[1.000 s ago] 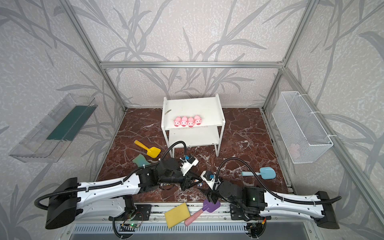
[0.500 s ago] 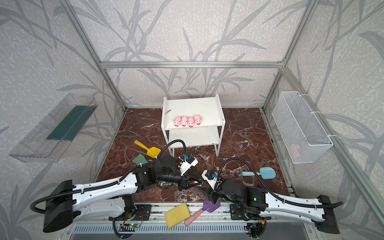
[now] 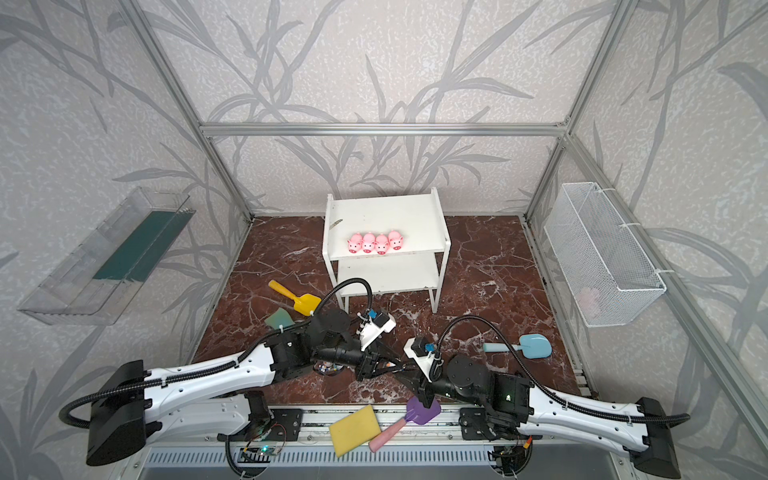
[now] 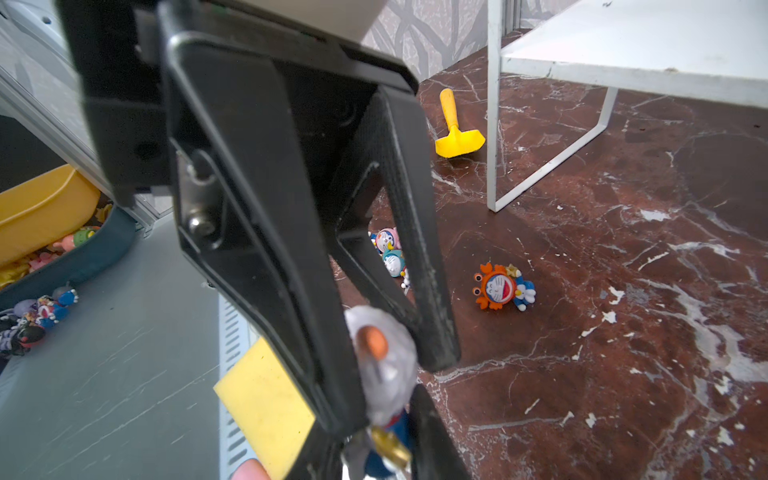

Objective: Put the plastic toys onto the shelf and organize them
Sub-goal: 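Hold the figurine with both grippers near the table front, then open the right gripper off the sheep figurine while the left gripper holds it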

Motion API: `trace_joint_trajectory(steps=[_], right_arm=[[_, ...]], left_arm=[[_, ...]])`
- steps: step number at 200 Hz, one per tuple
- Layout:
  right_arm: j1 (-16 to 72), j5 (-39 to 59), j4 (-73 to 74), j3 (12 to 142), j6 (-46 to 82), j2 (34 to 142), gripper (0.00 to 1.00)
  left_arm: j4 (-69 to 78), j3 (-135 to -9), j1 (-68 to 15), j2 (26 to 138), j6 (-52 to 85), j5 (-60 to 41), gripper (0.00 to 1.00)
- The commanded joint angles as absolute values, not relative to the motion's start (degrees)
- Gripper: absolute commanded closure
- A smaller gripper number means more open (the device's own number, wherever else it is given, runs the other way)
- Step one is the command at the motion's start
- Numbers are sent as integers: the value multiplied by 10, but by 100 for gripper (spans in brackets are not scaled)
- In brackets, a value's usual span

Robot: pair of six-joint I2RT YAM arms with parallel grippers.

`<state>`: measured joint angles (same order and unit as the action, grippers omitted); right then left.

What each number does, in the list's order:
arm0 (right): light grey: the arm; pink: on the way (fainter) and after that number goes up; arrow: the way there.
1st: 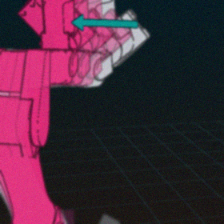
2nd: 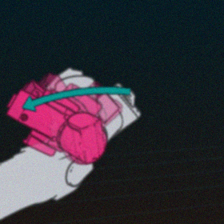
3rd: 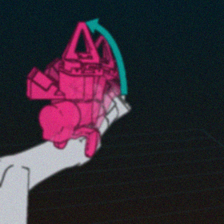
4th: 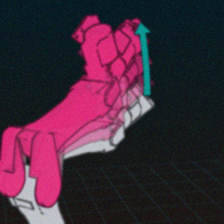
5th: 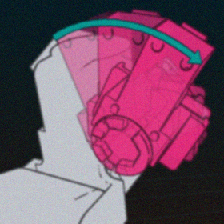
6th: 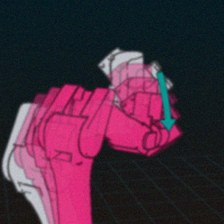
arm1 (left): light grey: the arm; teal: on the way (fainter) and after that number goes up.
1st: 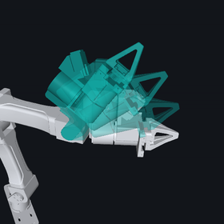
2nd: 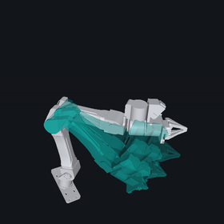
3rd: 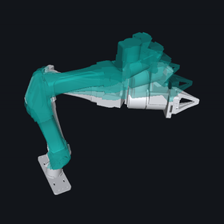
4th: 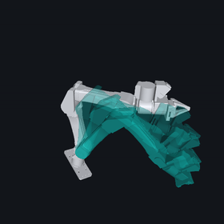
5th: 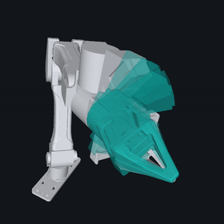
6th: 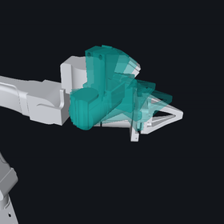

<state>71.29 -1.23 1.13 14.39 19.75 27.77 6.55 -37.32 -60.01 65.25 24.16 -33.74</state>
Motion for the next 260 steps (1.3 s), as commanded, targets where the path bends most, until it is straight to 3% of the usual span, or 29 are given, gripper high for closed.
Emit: trace_joint_trajectory(steps=[1,23,37,99,149,231,260], right_arm=[[698,-17,40,128,213,256,84],[690,-19,47,119,221,235,84],[689,-30,47,116,224,224,84],[690,-78,54,114,238,216,84],[689,-116,51,114,254,215,85],[689,-134,60,110,252,217,85],[690,-136,60,109,252,217,85]], left_arm=[[94,-365,-599,627,262,-345,57],[97,-351,-599,612,272,-318,43],[106,-341,-599,605,282,-300,39],[186,-322,-616,625,317,-212,45],[228,-325,-639,653,320,-153,57],[256,-339,-646,692,323,-116,60],[275,-334,-646,689,326,-94,55]])
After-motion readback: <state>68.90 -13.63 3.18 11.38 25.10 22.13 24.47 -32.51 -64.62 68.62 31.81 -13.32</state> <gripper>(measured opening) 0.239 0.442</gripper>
